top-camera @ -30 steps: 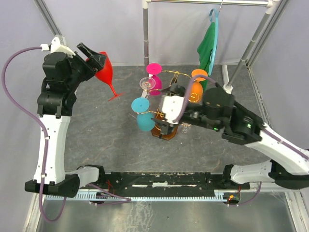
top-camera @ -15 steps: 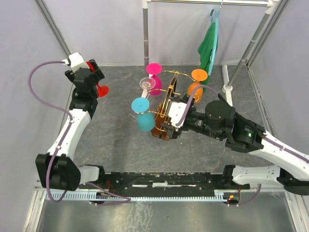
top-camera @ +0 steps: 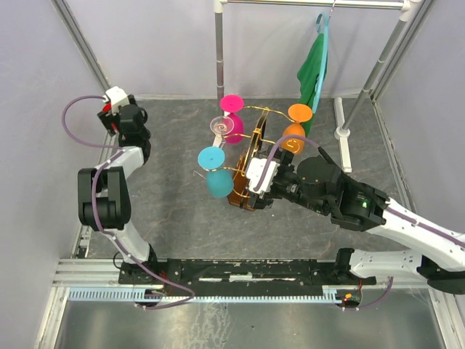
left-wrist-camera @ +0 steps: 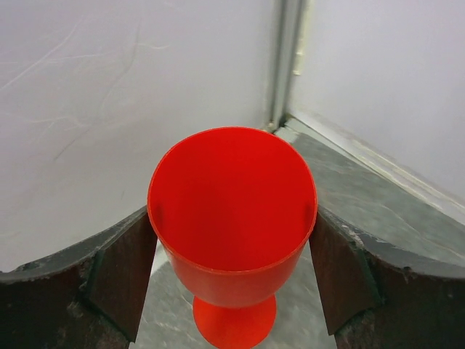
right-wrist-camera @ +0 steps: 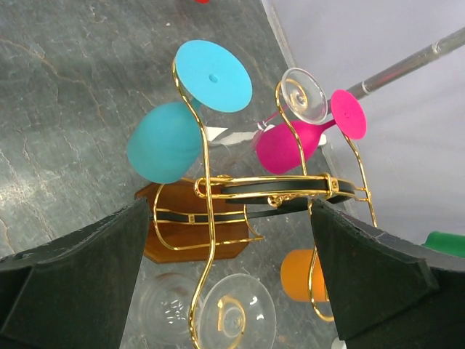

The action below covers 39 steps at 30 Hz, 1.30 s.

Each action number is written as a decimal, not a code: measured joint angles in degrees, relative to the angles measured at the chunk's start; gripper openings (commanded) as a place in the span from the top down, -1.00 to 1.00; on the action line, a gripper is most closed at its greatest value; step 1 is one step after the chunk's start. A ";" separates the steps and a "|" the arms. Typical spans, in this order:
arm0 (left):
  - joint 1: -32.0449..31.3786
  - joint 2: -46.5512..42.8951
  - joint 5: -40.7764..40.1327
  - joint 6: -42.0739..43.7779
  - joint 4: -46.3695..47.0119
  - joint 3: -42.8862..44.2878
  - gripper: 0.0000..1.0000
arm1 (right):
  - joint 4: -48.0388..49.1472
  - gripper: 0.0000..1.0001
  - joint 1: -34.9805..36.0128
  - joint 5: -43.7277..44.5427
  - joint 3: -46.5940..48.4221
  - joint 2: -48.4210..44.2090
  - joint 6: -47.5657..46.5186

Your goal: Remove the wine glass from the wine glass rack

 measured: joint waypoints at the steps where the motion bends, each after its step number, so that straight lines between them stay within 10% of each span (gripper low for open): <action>1: 1.16 1.66 0.00 -0.02 0.63 0.85 -0.74 | 0.00 -0.99 -0.13 0.02 -0.09 0.02 -0.02; 39: 7.45 17.75 2.29 -1.31 7.28 8.35 -0.98 | 6.58 -0.99 -14.32 -7.87 -2.89 3.30 3.69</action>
